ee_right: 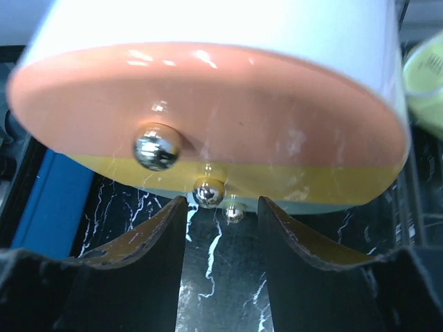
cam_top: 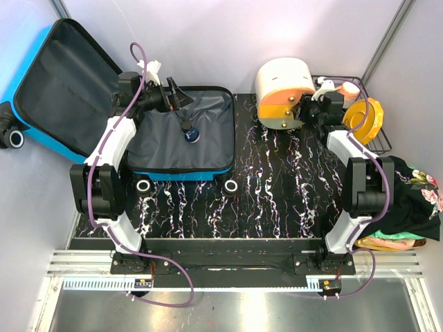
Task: Open, take out, and arrange the luggage
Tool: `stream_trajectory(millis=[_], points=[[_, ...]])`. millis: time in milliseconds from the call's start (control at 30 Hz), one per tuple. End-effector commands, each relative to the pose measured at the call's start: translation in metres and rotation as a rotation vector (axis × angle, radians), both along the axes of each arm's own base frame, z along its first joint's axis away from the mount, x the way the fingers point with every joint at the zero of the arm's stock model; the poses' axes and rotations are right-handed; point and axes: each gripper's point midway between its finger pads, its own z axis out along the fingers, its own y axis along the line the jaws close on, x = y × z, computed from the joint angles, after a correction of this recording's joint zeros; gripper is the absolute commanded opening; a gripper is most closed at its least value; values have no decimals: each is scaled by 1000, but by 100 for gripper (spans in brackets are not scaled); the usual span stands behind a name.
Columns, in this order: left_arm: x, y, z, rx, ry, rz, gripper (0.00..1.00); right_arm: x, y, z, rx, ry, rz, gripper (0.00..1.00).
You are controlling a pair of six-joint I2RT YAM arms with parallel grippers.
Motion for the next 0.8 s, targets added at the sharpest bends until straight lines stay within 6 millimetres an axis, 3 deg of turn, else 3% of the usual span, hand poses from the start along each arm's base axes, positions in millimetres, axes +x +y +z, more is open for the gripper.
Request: stream_trajectory(millis=[0, 267, 533, 767], points=[[5, 4, 28, 15, -98, 9, 99, 10, 9, -7, 166, 86, -30, 55], [3, 10, 20, 26, -81, 31, 99, 21, 17, -25, 263, 141, -39, 59], [4, 11, 18, 25, -65, 43, 99, 43, 18, -21, 336, 129, -66, 58], [7, 14, 13, 33, -49, 60, 99, 45, 21, -32, 366, 184, -74, 40]])
